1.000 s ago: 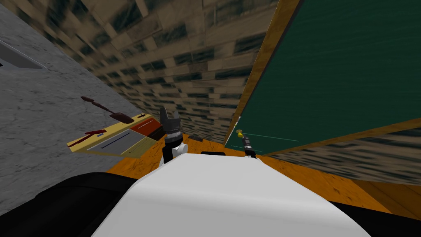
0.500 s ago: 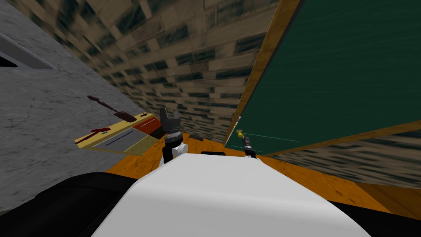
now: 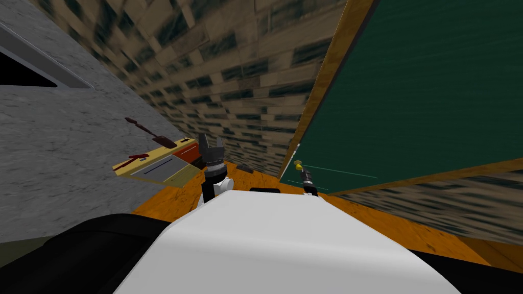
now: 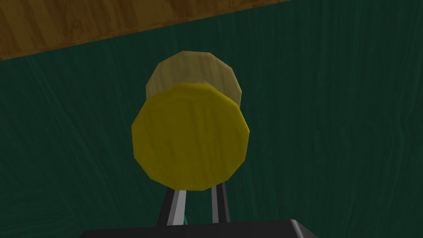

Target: Pull the door open

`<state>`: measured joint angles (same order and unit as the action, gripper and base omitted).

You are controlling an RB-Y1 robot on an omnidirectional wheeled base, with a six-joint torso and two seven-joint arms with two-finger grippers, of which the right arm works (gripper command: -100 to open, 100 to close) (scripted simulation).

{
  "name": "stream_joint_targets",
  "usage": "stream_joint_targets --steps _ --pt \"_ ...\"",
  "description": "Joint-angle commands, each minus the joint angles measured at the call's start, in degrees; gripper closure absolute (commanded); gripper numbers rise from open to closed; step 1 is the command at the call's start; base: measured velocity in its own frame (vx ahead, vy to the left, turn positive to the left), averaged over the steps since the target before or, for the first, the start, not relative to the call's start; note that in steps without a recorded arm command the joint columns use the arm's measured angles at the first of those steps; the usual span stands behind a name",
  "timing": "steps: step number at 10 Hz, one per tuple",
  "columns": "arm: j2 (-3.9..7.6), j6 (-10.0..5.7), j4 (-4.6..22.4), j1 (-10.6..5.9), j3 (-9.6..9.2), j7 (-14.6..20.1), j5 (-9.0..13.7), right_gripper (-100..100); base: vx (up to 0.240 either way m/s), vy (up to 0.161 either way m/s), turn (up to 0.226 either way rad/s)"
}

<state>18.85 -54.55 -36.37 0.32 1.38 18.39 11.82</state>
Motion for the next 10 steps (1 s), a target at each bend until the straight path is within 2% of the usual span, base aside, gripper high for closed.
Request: stream_joint_targets --steps 1,2,5,6,7,8,9,10 --pt "-0.4 -0.54 -0.59 -0.77 -0.76 1.68 0.39 100 -0.036 -0.009 0.045" --pt "-0.36 -0.29 -0.7 -0.84 -1.3 4.0 1.69 100 -0.043 -0.016 0.06" --pt "-0.36 -0.29 -0.7 -0.84 -1.3 4.05 1.69 100 -0.02 -0.009 0.019" --pt "-0.33 -0.05 -0.81 -0.9 -1.83 6.43 2.96 100 -0.023 -0.005 0.071" --pt "-0.33 -0.05 -0.81 -0.9 -1.83 6.43 2.96 100 -0.027 -0.018 0.047" --pt "-0.31 0.2 -0.91 -0.96 -2.35 8.8 4.22 100 -0.045 -0.023 0.085" --pt "-0.31 0.2 -0.91 -0.96 -2.35 8.8 4.22 100 -0.035 -0.013 0.038" --pt "-0.15 2.16 -2.27 0.91 -2.41 10.38 5.22 -100 -0.029 -0.015 -0.013"
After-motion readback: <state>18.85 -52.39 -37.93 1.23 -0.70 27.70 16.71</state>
